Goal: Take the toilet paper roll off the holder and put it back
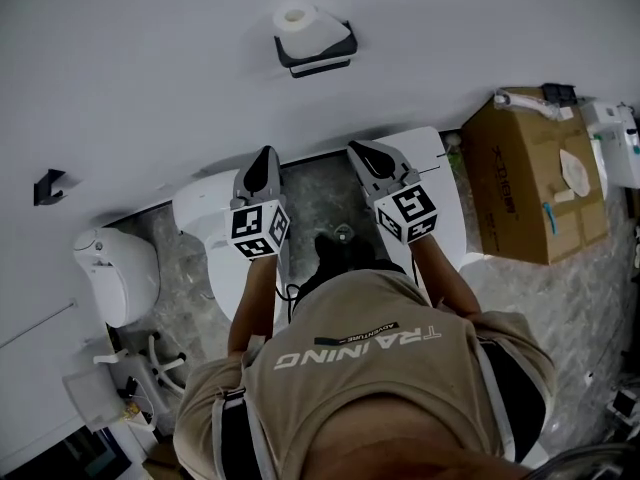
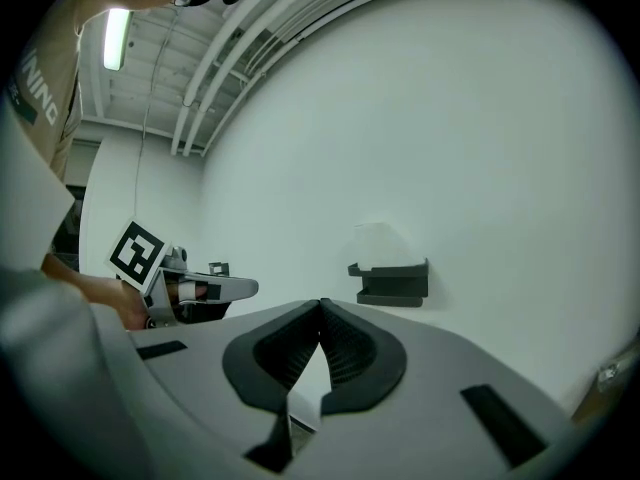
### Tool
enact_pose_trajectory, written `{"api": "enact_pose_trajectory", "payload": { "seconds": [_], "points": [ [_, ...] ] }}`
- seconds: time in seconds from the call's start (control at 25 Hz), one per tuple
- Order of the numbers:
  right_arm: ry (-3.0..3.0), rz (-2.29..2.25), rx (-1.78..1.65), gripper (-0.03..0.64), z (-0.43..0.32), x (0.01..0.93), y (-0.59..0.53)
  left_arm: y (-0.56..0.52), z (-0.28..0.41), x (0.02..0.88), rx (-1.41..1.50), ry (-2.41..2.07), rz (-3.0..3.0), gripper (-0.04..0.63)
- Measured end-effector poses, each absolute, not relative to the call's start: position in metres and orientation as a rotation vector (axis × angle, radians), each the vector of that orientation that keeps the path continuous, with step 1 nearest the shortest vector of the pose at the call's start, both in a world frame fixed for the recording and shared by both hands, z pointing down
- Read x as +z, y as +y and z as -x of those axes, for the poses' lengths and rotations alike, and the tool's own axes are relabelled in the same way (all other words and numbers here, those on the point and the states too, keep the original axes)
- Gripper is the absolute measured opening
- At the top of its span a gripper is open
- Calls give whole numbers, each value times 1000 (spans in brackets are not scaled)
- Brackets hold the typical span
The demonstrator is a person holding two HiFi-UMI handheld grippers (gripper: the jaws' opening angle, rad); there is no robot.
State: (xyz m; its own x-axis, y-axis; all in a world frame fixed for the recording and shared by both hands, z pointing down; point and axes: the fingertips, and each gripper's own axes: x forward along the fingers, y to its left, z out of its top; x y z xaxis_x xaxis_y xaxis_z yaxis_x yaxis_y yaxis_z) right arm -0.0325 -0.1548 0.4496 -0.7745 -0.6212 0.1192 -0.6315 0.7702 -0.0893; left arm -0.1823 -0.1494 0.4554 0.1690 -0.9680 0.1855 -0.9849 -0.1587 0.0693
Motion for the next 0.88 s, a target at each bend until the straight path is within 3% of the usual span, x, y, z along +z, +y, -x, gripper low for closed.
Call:
{"api": "enact_pose_trajectory", "payload": {
  "seconds": [0.4,0.88],
  "points": [
    [-2875,-986,308,11,2,479,-125,-91,171,481,263,-1952,-2148,5],
    [-2852,-1084,257,11,10,467,-61,-44,161,463,180,-1881,-2313,5]
  ]
}}
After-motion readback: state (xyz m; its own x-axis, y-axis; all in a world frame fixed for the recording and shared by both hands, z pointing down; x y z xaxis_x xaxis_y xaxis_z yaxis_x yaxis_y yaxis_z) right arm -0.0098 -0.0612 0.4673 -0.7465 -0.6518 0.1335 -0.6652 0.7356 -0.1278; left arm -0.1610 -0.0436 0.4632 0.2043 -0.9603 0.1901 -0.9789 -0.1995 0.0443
